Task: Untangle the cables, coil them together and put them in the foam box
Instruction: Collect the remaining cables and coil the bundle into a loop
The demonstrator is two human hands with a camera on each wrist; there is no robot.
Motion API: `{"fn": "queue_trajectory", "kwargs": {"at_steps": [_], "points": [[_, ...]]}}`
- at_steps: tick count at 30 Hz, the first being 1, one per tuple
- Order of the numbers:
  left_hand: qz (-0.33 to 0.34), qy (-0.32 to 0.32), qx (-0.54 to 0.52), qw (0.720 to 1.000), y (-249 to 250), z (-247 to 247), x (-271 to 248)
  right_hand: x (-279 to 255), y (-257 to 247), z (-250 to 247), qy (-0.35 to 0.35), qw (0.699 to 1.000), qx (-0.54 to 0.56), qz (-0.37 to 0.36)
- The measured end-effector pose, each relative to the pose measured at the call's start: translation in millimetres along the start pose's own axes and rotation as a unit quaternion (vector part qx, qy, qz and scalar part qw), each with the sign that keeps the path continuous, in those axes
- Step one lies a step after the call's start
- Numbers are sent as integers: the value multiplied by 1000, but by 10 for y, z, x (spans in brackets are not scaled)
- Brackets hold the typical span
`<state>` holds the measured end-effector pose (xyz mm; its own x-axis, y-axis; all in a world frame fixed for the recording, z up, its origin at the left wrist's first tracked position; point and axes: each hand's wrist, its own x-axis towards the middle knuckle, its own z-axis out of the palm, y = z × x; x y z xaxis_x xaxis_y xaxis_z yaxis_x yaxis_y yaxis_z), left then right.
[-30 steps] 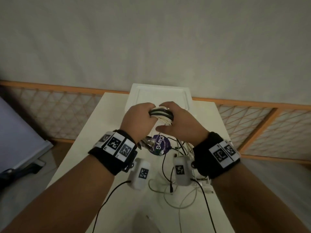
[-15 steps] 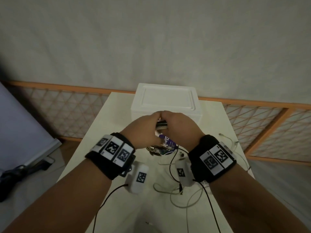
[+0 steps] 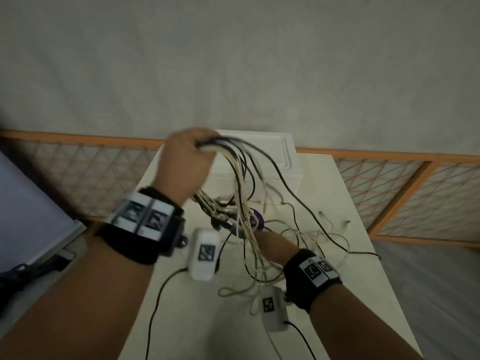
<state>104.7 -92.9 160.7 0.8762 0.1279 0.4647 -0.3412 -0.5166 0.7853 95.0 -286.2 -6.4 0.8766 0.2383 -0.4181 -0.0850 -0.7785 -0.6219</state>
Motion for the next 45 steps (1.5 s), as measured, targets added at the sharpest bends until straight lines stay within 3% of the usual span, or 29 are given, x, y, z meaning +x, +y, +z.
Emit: {"fn": "queue_trajectory", "kwargs": {"at_steps": [2,3,6,9,11,13,15,17,18,19,20,21,23,25,28,30,32,34,37,39,42,44,45], "points": [[24,29,-14,999,89,-205,180,14,428,166,-44,984,-170,8],[33,28,2,999,95,-310,254,35,639,207,-23,972,-232,-1],[18,46,31,998,-17,-577,416,-83,1185,71,49,957,-284,-3],[-2,75,61,995,-135,-766,524,-296,1629,-198,91,900,-425,0],[-5,42,93,995,-204,-725,536,-306,1752,-403,25,871,-485,72],[-14,-6,138,990,-243,-561,486,-279,1499,-601,-107,870,-461,140],[-33,-32,150,988,-277,-385,424,-296,953,-802,-174,881,-433,74],[-45,-39,162,985,-277,-225,340,-391,313,-970,-127,909,-389,-74],[-44,-44,175,983,-259,-141,290,-484,-4,-1022,-58,933,-324,-146],[-36,-56,187,980,-227,-54,231,-551,-282,-1030,36,957,-196,-209],[-22,-72,198,977,-178,35,162,-583,-492,-1013,130,955,-35,-266],[-6,-89,208,974,-131,117,90,-586,-678,-984,191,930,101,-296],[15,-107,211,971,-79,226,-22,-491,-839,-839,202,900,278,-270],[11,-107,179,978,-96,228,-91,-381,-867,-666,115,887,398,-205],[19,-111,119,987,-25,248,-210,-223,-791,-429,-12,927,359,-112],[44,-118,101,987,83,291,-274,-53,-637,-230,-58,969,234,-61],[37,-81,75,993,136,225,-185,87,-309,-7,-77,996,35,-5],[24,-18,66,997,86,35,46,51,216,167,-89,980,-165,62],[18,-4,118,993,-67,-222,279,-154,847,177,-62,949,-293,97],[9,-46,159,986,-173,-175,250,-306,786,34,-104,940,-308,106],[-6,-96,233,968,-347,57,81,-509,256,-299,-144,959,-244,18],[-11,-118,264,957,-445,183,-34,-746,-188,-538,-101,986,-113,-73],[-13,-132,271,953,-478,234,-92,-828,-371,-648,-23,992,-29,-123]]}}
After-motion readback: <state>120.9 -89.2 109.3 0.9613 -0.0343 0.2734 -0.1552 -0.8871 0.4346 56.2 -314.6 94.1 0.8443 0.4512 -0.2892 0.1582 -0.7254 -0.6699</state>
